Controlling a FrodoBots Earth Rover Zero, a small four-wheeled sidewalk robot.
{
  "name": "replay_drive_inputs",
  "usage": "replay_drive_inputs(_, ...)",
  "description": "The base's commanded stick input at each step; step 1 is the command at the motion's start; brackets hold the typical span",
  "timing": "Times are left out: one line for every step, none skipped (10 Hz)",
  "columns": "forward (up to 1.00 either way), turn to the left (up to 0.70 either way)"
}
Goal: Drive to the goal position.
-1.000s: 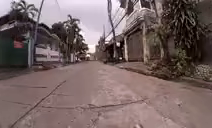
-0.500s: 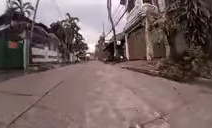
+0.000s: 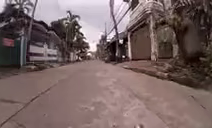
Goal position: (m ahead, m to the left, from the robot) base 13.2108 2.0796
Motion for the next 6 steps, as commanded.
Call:
replay_drive_inputs(1.00,0.04)
replay_drive_inputs(1.00,0.04)
replay_drive_inputs(1.00,0.04)
replay_drive_inputs(1.00,0.04)
replay_drive_inputs(1.00,0.04)
replay_drive_inputs(1.00,0.04)
